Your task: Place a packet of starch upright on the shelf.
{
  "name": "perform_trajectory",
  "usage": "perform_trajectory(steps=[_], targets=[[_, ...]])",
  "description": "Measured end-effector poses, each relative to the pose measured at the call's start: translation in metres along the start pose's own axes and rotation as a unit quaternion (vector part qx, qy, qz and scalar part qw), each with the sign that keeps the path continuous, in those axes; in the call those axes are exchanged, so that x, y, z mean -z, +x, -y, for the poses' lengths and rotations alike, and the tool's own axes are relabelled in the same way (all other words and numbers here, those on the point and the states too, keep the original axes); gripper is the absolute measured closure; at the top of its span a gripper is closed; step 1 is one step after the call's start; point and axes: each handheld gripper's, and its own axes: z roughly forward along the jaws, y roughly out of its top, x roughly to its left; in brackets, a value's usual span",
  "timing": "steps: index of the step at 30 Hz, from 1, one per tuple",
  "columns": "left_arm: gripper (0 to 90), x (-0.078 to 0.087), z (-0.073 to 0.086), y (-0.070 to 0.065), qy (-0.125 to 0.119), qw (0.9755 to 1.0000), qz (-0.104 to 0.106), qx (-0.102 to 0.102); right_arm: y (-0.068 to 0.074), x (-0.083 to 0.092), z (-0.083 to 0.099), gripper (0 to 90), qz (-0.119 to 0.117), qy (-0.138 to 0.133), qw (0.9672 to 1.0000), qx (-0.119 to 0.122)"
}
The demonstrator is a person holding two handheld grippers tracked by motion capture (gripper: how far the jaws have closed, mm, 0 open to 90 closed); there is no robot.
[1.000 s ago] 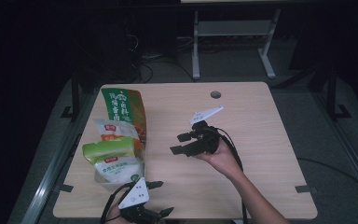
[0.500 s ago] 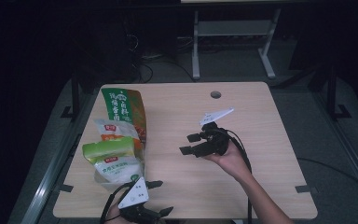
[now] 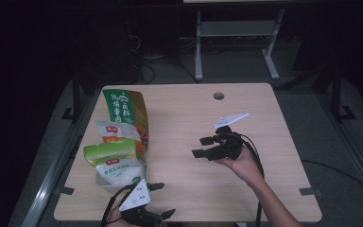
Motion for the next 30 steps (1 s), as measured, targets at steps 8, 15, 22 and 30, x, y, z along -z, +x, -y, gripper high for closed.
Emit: perform_trajectory(steps=[8,15,22,30], targets=[[17.4,0.000,0.000,0.000,-0.001,1.0000,-0.001,0.001,-0.005,0.011,0.008,32.7,0.007,-0.005,0.9999,-0.004],[17.4,0.001,0.000,0.001,-0.001,1.0000,-0.002,0.000,-0.010,0.020,0.019,32.1,0.015,-0.010,0.9997,-0.014],[17.4,0.000,0.000,0.000,-0.002,1.0000,-0.002,0.003,-0.016,0.032,0.034,31.8,0.021,-0.020,0.9992,-0.028],[17.4,0.000,0.000,0.000,-0.002,1.0000,-0.002,0.003,-0.024,0.045,0.057,31.9,0.037,-0.023,0.9980,-0.046]])
